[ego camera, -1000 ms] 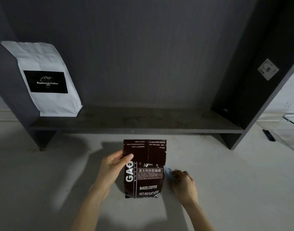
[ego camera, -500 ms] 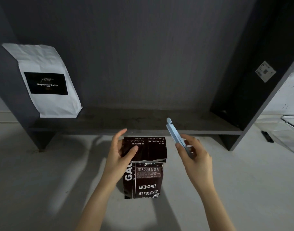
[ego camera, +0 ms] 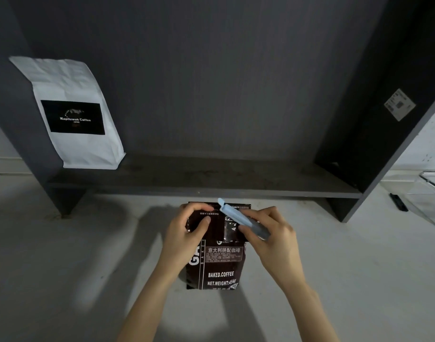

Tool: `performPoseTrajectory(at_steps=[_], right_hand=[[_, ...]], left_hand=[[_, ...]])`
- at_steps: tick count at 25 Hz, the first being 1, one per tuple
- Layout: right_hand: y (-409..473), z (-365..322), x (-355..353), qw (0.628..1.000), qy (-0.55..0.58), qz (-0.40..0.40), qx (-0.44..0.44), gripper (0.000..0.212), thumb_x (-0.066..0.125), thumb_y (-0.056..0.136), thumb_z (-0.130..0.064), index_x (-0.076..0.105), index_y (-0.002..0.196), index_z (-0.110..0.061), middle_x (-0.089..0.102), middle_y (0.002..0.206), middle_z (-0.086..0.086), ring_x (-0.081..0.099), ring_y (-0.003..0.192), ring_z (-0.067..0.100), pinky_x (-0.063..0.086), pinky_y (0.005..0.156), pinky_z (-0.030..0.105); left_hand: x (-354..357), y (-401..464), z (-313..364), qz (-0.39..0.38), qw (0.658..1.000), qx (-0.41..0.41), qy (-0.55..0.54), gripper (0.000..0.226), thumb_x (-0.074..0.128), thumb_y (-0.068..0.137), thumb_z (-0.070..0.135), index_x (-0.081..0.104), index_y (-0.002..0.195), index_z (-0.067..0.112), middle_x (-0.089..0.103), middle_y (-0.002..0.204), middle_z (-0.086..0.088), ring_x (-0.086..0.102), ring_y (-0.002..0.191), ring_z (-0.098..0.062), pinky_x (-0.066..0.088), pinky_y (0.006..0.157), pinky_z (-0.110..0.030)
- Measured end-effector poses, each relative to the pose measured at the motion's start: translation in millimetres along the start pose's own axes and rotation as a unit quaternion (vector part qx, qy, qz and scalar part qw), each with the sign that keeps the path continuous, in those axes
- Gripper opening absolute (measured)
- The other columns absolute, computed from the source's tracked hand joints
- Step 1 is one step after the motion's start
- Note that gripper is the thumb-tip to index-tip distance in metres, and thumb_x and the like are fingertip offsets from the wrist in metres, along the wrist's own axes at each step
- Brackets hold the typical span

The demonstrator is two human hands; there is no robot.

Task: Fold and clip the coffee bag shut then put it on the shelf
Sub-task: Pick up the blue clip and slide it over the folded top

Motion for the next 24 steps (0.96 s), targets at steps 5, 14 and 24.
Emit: performPoseTrajectory(at_steps=[5,14,24], right_hand=[[-2.9,-11.8,12.9,0.998,-0.058,-0.004,-0.031,0.031,0.072,0.070,-0.013,0.068,0.096,-0.030,0.059,0.083,-0.001,0.056,0.079,0.019,0.034,0.072,0.030],[-7.8,-19.8,10.7,0.994,-0.069,0.042,-0.069,0.026,0.069,0.071,-0.015,0.069,0.094,-0.028,0.061,0.082,0.001,0.048,0.080,0.010,0.036,0.069,0.032],[-5.0,-29.9,-16.4,0.993,0.091,0.040,-0.067,0.028,0.067,0.072,-0.026,0.060,0.094,-0.043,0.054,0.087,-0.016,0.056,0.084,0.014,0.046,0.073,0.031]], left_hand=[[1.8,-2.0,4.9,-0.001,1.000,0.010,0.027,0.015,0.060,0.081,0.026,0.059,0.080,0.041,0.060,0.095,0.006,0.057,0.090,0.000,0.044,0.081,-0.017],[0.8,-4.1,0.5,0.005,0.998,-0.031,-0.051,0.019,0.050,0.078,0.041,0.068,0.080,0.036,0.062,0.092,0.005,0.061,0.085,-0.001,0.047,0.073,-0.012],[-0.7,-4.4,-27.5,0.030,0.964,-0.137,-0.226,0.024,0.059,0.070,0.043,0.072,0.081,0.027,0.075,0.071,0.010,0.068,0.066,-0.004,0.048,0.051,-0.009]])
Point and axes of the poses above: each hand's wrist, its own y-axis towards the middle knuckle, its own x-axis out of the palm, z = x × y, the point moved 7 cm from there along y, towards the middle knuckle
